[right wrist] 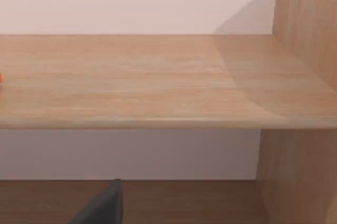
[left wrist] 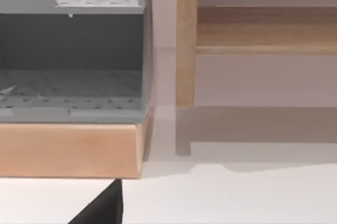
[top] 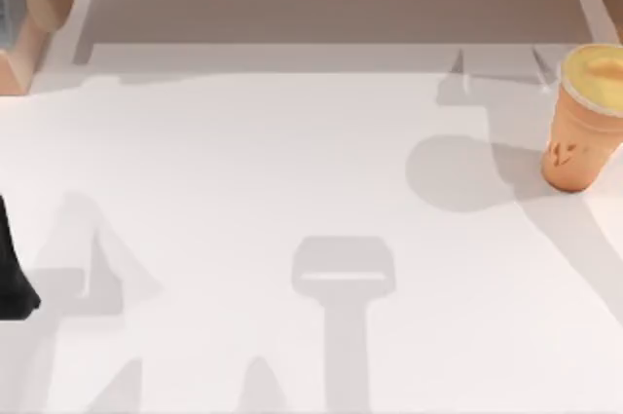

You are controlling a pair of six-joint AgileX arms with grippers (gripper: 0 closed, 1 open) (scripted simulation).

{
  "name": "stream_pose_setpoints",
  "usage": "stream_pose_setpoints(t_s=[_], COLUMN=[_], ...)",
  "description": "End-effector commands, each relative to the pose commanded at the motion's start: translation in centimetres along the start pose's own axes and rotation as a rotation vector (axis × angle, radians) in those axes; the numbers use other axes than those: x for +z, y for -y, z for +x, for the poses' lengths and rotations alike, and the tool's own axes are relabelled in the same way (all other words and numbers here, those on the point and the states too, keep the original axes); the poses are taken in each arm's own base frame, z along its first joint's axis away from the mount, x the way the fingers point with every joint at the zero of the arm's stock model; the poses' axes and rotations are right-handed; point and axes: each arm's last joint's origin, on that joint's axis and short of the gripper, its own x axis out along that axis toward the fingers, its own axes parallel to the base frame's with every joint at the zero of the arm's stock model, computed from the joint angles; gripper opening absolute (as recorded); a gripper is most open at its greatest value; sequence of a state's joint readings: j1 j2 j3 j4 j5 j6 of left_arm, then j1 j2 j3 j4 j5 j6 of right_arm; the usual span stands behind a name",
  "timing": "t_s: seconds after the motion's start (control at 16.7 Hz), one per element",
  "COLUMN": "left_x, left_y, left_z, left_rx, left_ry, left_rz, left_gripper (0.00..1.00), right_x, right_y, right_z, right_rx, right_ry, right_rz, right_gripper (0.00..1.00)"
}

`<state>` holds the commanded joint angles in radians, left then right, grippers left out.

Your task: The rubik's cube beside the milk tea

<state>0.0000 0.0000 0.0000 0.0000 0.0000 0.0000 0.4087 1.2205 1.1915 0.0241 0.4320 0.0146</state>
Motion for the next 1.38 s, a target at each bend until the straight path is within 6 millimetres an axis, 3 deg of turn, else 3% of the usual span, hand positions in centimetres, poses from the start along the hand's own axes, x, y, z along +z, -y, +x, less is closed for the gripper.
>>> stream_pose_setpoints(t_s=[0.12,0.3,0.48,0.6,0.78,1.14,1.38], left_x=[0.0,0.0,0.0,0.0,0.0,0.0,0.0], left_y=[0.0,0.0,0.0,0.0,0.0,0.0,0.0], left_z=[0.0,0.0,0.0,0.0,0.0,0.0,0.0], left_rx=[0.0,0.0,0.0,0.0,0.0,0.0,0.0], left_ry=[0.0,0.0,0.0,0.0,0.0,0.0,0.0], left_rz=[0.0,0.0,0.0,0.0,0.0,0.0,0.0], left_gripper=[1.0,1.0,1.0,1.0,1.0,1.0,1.0], right_x=[1.2,1.0,-0.6,-1.6,-2.3,-2.3,-2.0], right_y=[-4.1,-10.5,-16.0,-18.4,-20.0,-19.8,-19.7], right_z=[4.1,8.8,11.6,12.5,12.9,13.2,14.5], right_rx=[0.001,0.001,0.002,0.003,0.003,0.001,0.003], right_ry=[-0.001,0.0,-0.001,-0.001,-0.002,-0.002,0.004], right_rz=[0.0,0.001,0.001,0.001,0.001,0.001,0.005], right_gripper=[1.0,1.0,1.0,1.0,1.0,1.0,1.0])
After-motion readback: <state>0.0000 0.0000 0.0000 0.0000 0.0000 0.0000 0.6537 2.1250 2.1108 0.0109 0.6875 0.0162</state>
